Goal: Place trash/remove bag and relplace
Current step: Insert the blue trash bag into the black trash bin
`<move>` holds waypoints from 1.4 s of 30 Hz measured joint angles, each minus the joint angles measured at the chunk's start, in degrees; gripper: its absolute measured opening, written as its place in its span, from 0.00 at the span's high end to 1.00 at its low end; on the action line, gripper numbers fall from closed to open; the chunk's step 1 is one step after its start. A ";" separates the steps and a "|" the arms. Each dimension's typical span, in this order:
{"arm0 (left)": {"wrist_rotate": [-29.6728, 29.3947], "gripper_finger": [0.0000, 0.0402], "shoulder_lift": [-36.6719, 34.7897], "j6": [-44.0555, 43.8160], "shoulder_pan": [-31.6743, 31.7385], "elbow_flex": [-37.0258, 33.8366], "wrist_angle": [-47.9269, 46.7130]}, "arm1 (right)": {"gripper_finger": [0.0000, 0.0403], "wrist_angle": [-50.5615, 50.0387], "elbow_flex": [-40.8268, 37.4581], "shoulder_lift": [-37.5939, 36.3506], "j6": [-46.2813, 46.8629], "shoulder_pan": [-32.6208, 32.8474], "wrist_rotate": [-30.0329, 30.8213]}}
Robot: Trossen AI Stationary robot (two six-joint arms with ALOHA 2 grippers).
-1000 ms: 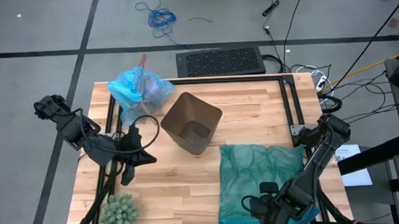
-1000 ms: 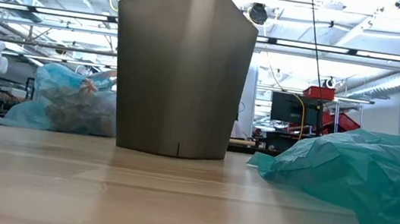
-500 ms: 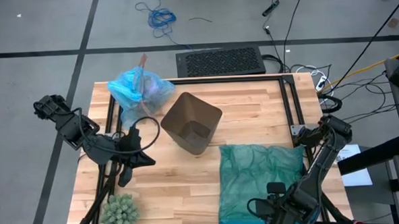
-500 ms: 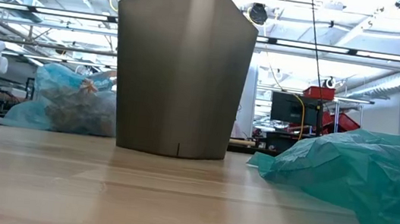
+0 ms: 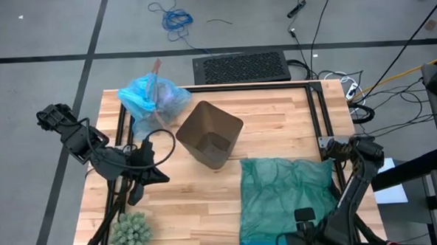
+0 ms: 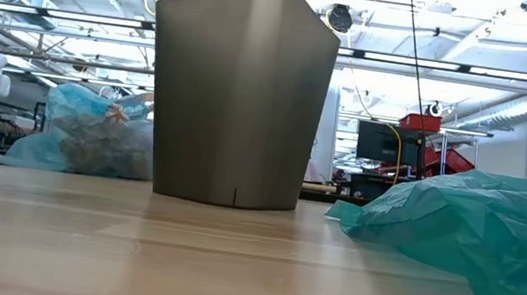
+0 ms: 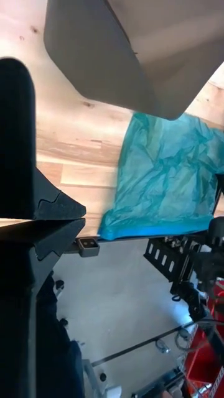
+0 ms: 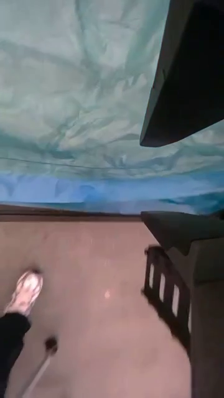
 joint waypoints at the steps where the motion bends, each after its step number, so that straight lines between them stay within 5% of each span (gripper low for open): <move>1: 0.00 1.00 0.00 -0.01 0.01 0.00 -0.16 | 0.57 0.27 0.00 1.02 -0.45 0.56 0.73; 17: 1.53 1.00 0.00 -0.47 0.00 0.00 -2.57 | 0.58 9.07 -0.02 11.72 3.11 3.69 4.27; 23: 2.21 1.00 0.00 -0.50 0.02 0.00 -2.89 | 0.71 8.37 -0.02 14.73 4.26 3.62 4.45; 30: 3.02 1.00 0.00 -0.55 0.00 0.00 -2.86 | 0.98 7.82 -0.02 15.60 8.23 3.04 6.12; 37: 3.49 1.00 0.00 -0.52 0.00 0.00 -2.78 | 1.00 4.04 1.64 12.26 16.10 0.96 8.77; 42: 3.27 1.00 0.00 2.13 0.01 2.51 -1.96 | 1.00 -5.55 11.74 10.32 17.85 -1.46 14.29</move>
